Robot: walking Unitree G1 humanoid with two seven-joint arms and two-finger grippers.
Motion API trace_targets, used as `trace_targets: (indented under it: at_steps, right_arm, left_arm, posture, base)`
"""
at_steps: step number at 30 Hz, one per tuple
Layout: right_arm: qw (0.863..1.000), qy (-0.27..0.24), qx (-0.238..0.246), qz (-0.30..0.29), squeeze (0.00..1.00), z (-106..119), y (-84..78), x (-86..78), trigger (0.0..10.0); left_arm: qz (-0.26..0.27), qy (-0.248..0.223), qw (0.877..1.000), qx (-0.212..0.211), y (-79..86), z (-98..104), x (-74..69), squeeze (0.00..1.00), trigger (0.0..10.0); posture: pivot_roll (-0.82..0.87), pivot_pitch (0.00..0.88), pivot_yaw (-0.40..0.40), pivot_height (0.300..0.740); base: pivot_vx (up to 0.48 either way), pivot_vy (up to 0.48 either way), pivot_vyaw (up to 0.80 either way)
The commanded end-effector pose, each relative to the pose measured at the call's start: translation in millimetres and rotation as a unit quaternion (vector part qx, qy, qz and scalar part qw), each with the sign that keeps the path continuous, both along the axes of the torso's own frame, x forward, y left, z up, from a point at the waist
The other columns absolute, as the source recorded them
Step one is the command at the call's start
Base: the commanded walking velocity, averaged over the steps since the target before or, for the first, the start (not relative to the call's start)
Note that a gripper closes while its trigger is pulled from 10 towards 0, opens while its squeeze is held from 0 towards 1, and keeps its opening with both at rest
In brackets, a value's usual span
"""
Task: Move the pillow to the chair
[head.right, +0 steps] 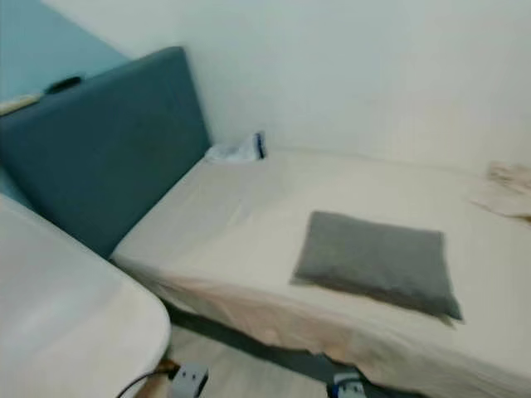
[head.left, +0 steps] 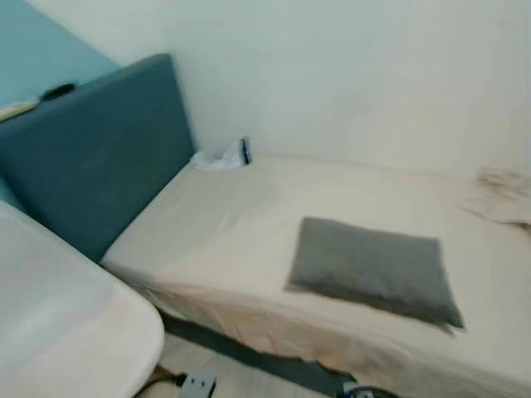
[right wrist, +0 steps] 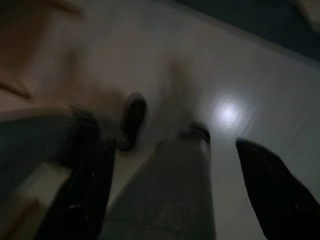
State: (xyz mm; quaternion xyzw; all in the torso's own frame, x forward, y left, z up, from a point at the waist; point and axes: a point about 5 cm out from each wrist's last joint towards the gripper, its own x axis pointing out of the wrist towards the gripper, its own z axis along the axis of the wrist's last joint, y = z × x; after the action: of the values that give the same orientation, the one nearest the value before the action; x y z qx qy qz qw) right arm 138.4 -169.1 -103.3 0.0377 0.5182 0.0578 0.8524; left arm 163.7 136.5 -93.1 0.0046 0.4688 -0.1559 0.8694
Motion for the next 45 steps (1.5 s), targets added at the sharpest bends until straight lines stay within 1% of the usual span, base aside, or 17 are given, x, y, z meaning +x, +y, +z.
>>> trace_targets:
  at_steps: [1, 14, 18, 19, 22, 30, 37, 40, 42, 45]
  right_arm:
    - [1.000, 0.022, 0.002, -0.002, 0.00, -3.8, 0.7, -10.3, 10.0]
    - [1.000, 0.022, -0.001, -0.005, 0.00, -4.6, 0.5, -12.8, 10.0]
    - [1.000, 0.022, -0.001, -0.006, 0.00, -4.7, 0.4, -13.2, 10.0]
    - [1.000, 0.022, -0.002, -0.006, 0.00, -4.8, 0.5, -13.5, 10.0]
    - [1.000, 0.022, -0.003, -0.005, 0.00, -4.9, 0.8, -13.7, 10.0]
    - [0.999, 0.018, -0.013, 0.026, 0.00, -4.3, 2.3, -11.9, 10.0]
    - [0.999, 0.016, -0.017, 0.039, 0.00, -4.1, 4.3, -10.7, 10.0]
    - [0.999, 0.016, -0.022, 0.045, 0.00, -4.0, 1.7, -11.0, 10.0]
    - [0.999, 0.015, -0.025, 0.044, 0.00, -3.6, -4.1, -11.6, 10.0]
    - [0.998, 0.016, -0.027, 0.045, 0.00, -3.6, -5.5, -12.0, 10.0]
  left_arm:
    - [-0.010, -0.004, 1.000, 0.011, -0.2, 0.3, 1.0, 0.00, 10.0]
    - [-0.010, -0.012, 0.999, 0.035, 0.8, -0.4, -0.2, 0.00, 10.0]
    - [-0.006, -0.007, 1.000, 0.027, 0.6, -0.8, -1.1, 0.00, 10.0]
    - [-0.002, -0.002, 1.000, 0.017, -0.1, -1.1, -1.9, 0.00, 10.0]
    - [-0.004, 0.002, 1.000, 0.008, -0.9, -1.2, -2.2, 0.00, 10.0]
    - [0.000, 0.003, 1.000, 0.006, -0.2, -1.1, -2.1, 0.00, 10.0]
    - [0.008, 0.008, 1.000, 0.004, -0.1, -2.2, -4.1, 0.00, 10.0]
    - [0.014, 0.011, 1.000, 0.006, 0.7, -2.8, -5.4, 0.00, 10.0]
    - [0.013, 0.013, 1.000, 0.010, 1.8, -3.2, -6.0, 0.00, 10.0]
    - [0.012, 0.017, 1.000, 0.013, 2.2, -3.8, -7.1, 0.00, 10.0]
  posture:
    - [-0.03, 0.000, 0.043, 0.740]
    - [-0.04, 0.000, 0.043, 0.740]
    - [-0.05, 0.002, 0.044, 0.740]
    - [-0.05, 0.003, 0.043, 0.740]
    - [-0.05, 0.004, 0.044, 0.740]
    - [-0.05, 0.001, 0.038, 0.740]
    - [-0.05, 0.000, 0.029, 0.740]
    - [-0.05, 0.000, 0.026, 0.740]
    - [-0.05, 0.000, 0.023, 0.740]
    - [-0.05, 0.000, 0.021, 0.740]
  base:
    - [0.000, 0.000, 0.78]
    - [0.000, 0.000, 0.78]
    - [0.000, 0.000, 0.78]
    - [0.000, 0.000, 0.78]
    - [0.000, 0.000, 0.78]
    - [0.000, 0.000, 0.78]
    - [0.000, 0.000, 0.78]
    - [0.000, 0.000, 0.00]
    - [0.000, 0.000, 0.00]
    - [0.000, -0.461, 0.00]
